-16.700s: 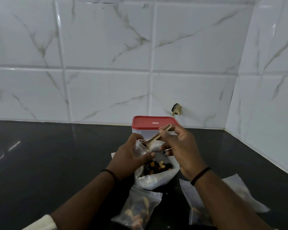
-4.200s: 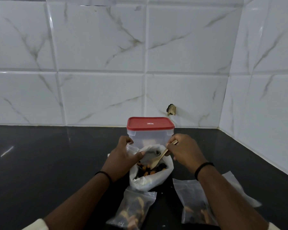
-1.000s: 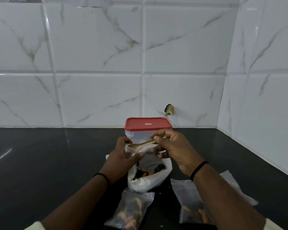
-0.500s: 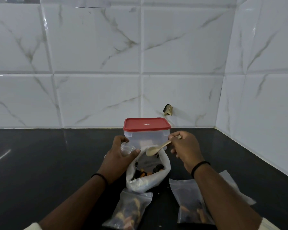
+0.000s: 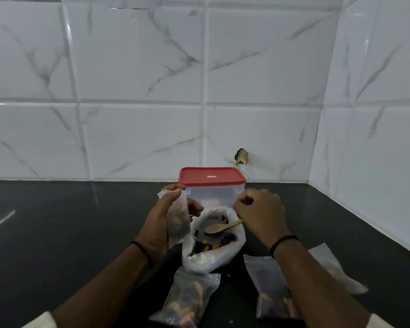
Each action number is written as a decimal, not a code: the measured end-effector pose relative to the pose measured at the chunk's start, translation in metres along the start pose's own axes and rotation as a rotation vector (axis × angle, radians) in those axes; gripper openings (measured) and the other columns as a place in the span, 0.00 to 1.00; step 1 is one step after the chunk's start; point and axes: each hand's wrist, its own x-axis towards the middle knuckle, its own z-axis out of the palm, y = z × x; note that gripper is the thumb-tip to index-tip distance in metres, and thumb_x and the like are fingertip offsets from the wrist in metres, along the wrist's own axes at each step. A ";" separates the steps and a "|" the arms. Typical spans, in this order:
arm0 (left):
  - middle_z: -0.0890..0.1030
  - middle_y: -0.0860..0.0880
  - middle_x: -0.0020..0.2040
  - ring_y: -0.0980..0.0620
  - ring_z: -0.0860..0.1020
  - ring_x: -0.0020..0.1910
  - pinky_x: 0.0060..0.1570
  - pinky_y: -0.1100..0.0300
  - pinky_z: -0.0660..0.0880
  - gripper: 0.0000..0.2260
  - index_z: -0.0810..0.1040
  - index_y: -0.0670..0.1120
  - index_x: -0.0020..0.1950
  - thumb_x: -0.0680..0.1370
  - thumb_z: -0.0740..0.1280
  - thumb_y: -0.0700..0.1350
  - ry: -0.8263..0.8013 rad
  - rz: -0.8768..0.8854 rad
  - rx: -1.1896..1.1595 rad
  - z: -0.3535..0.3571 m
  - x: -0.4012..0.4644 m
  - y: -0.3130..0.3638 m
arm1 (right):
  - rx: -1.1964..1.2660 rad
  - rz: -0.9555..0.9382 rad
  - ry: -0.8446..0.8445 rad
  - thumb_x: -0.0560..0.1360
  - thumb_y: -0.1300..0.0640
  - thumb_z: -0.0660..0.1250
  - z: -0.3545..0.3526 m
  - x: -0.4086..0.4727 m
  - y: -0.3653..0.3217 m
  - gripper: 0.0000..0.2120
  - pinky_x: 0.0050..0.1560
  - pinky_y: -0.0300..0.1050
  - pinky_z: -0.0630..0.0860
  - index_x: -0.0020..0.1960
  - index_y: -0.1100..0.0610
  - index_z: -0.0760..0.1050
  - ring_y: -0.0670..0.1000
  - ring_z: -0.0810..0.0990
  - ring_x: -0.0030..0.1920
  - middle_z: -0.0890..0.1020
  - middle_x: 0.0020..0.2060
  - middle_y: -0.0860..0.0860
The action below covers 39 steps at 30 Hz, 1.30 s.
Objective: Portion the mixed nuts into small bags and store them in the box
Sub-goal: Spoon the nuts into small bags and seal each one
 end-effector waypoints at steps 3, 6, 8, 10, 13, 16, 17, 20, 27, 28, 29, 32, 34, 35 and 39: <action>0.78 0.30 0.51 0.39 0.78 0.46 0.44 0.49 0.75 0.14 0.70 0.46 0.59 0.76 0.59 0.51 -0.066 -0.021 -0.037 0.003 -0.002 0.004 | 0.375 -0.076 -0.222 0.77 0.48 0.68 -0.004 -0.012 -0.024 0.12 0.41 0.45 0.79 0.41 0.55 0.81 0.50 0.82 0.39 0.84 0.37 0.50; 0.75 0.28 0.59 0.40 0.80 0.43 0.33 0.53 0.78 0.15 0.69 0.46 0.63 0.80 0.51 0.49 -0.158 -0.073 -0.164 0.005 -0.003 0.007 | 0.588 -0.119 -0.497 0.79 0.48 0.67 -0.002 -0.025 -0.044 0.14 0.41 0.40 0.80 0.48 0.58 0.83 0.49 0.84 0.40 0.86 0.42 0.53; 0.73 0.28 0.64 0.38 0.80 0.47 0.38 0.48 0.80 0.18 0.67 0.46 0.68 0.81 0.49 0.49 -0.204 -0.090 -0.204 0.005 -0.002 0.007 | 0.635 -0.119 -0.599 0.78 0.47 0.68 0.000 -0.028 -0.048 0.16 0.41 0.41 0.79 0.53 0.60 0.82 0.51 0.82 0.39 0.85 0.44 0.60; 0.73 0.29 0.65 0.38 0.80 0.49 0.40 0.47 0.80 0.20 0.67 0.46 0.70 0.82 0.47 0.50 -0.211 -0.108 -0.217 0.004 -0.002 0.005 | 0.676 -0.106 -0.673 0.77 0.48 0.69 0.000 -0.028 -0.048 0.16 0.43 0.43 0.79 0.56 0.60 0.81 0.53 0.81 0.41 0.84 0.46 0.63; 0.73 0.29 0.65 0.38 0.80 0.50 0.39 0.48 0.80 0.21 0.68 0.46 0.71 0.82 0.48 0.51 -0.201 -0.112 -0.170 0.006 -0.003 0.005 | 0.739 -0.063 -0.744 0.76 0.50 0.72 -0.001 -0.028 -0.048 0.15 0.49 0.50 0.77 0.58 0.58 0.81 0.56 0.81 0.45 0.85 0.49 0.62; 0.79 0.31 0.52 0.43 0.82 0.39 0.32 0.55 0.78 0.24 0.75 0.40 0.63 0.81 0.52 0.57 -0.180 -0.100 -0.040 0.011 -0.007 0.004 | 0.862 0.010 -0.703 0.75 0.56 0.73 -0.001 -0.026 -0.046 0.13 0.51 0.52 0.78 0.56 0.61 0.81 0.52 0.83 0.43 0.86 0.45 0.59; 0.81 0.35 0.46 0.45 0.81 0.35 0.31 0.58 0.77 0.26 0.77 0.38 0.58 0.81 0.51 0.58 -0.163 -0.096 0.024 0.010 -0.007 0.002 | 0.890 0.027 -0.674 0.74 0.57 0.74 -0.001 -0.026 -0.045 0.12 0.53 0.53 0.79 0.55 0.60 0.81 0.50 0.84 0.43 0.86 0.45 0.57; 0.82 0.37 0.47 0.42 0.82 0.42 0.39 0.55 0.79 0.29 0.76 0.35 0.58 0.82 0.54 0.61 -0.086 -0.038 0.243 0.008 -0.002 -0.003 | 0.889 0.060 -0.560 0.73 0.58 0.75 -0.002 -0.024 -0.042 0.11 0.51 0.54 0.81 0.54 0.60 0.80 0.52 0.84 0.43 0.86 0.46 0.61; 0.83 0.35 0.44 0.39 0.80 0.41 0.37 0.54 0.77 0.13 0.79 0.36 0.53 0.75 0.70 0.45 0.052 0.059 0.417 0.000 0.003 -0.008 | 0.892 0.156 -0.399 0.75 0.60 0.73 0.000 -0.022 -0.039 0.07 0.39 0.43 0.81 0.51 0.62 0.81 0.51 0.84 0.40 0.85 0.44 0.62; 0.82 0.33 0.44 0.38 0.80 0.40 0.36 0.55 0.77 0.11 0.79 0.36 0.52 0.75 0.70 0.43 0.073 0.075 0.422 0.000 0.002 -0.008 | 0.873 0.154 -0.391 0.75 0.61 0.73 0.001 -0.022 -0.039 0.05 0.42 0.44 0.82 0.50 0.61 0.81 0.51 0.84 0.41 0.85 0.43 0.61; 0.82 0.32 0.43 0.39 0.79 0.39 0.34 0.56 0.77 0.10 0.79 0.35 0.52 0.75 0.70 0.41 0.096 0.093 0.426 0.000 0.003 -0.009 | 0.851 0.149 -0.384 0.76 0.61 0.72 0.002 -0.021 -0.038 0.04 0.43 0.44 0.81 0.50 0.61 0.82 0.51 0.84 0.41 0.86 0.43 0.60; 0.82 0.32 0.41 0.42 0.78 0.37 0.32 0.59 0.76 0.08 0.80 0.34 0.50 0.75 0.71 0.38 0.142 0.126 0.443 0.001 0.003 -0.010 | 0.817 0.144 -0.368 0.76 0.62 0.71 0.004 -0.020 -0.038 0.03 0.38 0.38 0.79 0.50 0.60 0.81 0.47 0.84 0.39 0.86 0.42 0.55; 0.83 0.34 0.40 0.45 0.79 0.35 0.30 0.62 0.76 0.08 0.80 0.35 0.50 0.75 0.71 0.38 0.145 0.137 0.456 0.002 0.003 -0.008 | 0.831 0.136 -0.379 0.77 0.59 0.71 0.004 -0.021 -0.040 0.04 0.40 0.40 0.80 0.51 0.60 0.81 0.49 0.84 0.41 0.86 0.43 0.56; 0.83 0.36 0.39 0.48 0.80 0.33 0.29 0.63 0.76 0.07 0.80 0.35 0.50 0.75 0.71 0.37 0.143 0.138 0.456 0.002 0.003 -0.007 | 0.842 0.125 -0.387 0.77 0.57 0.71 0.003 -0.021 -0.040 0.06 0.42 0.43 0.82 0.51 0.59 0.81 0.50 0.85 0.43 0.86 0.44 0.55; 0.83 0.39 0.38 0.52 0.80 0.30 0.27 0.64 0.73 0.06 0.80 0.35 0.49 0.74 0.71 0.37 0.122 0.128 0.455 0.003 0.002 -0.004 | 0.808 0.092 -0.353 0.76 0.57 0.72 0.004 -0.021 -0.040 0.08 0.46 0.47 0.82 0.53 0.60 0.80 0.52 0.85 0.42 0.86 0.43 0.57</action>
